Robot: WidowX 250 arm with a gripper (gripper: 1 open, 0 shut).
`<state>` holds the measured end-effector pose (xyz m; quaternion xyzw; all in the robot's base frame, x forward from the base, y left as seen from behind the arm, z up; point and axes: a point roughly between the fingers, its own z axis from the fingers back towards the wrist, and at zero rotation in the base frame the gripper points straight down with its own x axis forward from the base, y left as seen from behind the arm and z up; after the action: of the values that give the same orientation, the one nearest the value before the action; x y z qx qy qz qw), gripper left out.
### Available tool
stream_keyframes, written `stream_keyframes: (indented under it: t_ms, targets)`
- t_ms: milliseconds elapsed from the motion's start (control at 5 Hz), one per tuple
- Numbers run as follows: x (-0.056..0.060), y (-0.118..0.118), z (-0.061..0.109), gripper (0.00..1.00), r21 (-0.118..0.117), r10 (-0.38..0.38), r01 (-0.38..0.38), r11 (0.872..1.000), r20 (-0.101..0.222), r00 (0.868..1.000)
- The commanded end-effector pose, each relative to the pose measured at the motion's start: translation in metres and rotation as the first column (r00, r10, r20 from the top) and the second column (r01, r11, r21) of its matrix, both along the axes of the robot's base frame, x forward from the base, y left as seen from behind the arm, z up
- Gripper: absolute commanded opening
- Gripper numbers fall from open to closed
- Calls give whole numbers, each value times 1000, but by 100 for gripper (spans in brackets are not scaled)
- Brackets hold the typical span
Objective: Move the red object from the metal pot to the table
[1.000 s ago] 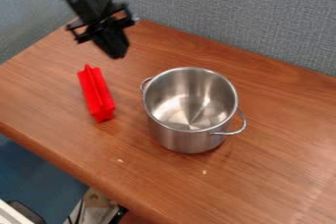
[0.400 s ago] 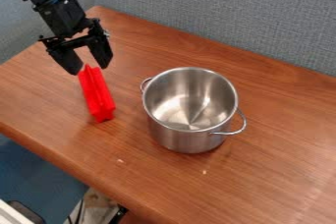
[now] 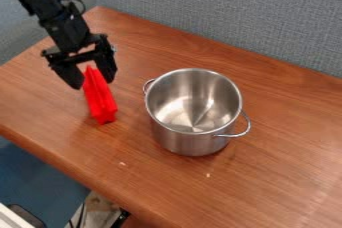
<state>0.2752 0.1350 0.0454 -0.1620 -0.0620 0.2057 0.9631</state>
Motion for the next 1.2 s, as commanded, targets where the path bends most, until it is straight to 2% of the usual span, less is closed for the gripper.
stream_keyframes:
  t_ms: [0,200,400,600,800,1000]
  targets:
    - [-2,-2,-15,100,25,44,-43,999,-19,999]
    - [3,-3,5,100,17,90,-90,996,23,996]
    - [9,-1,14,100,13,137,-138,990,43,990]
    - [1,-12,30,0,25,113,-115,993,68,991]
    - [-5,-19,53,0,36,79,-83,996,107,991]
    - [1,-22,81,0,-2,95,-96,995,129,987]
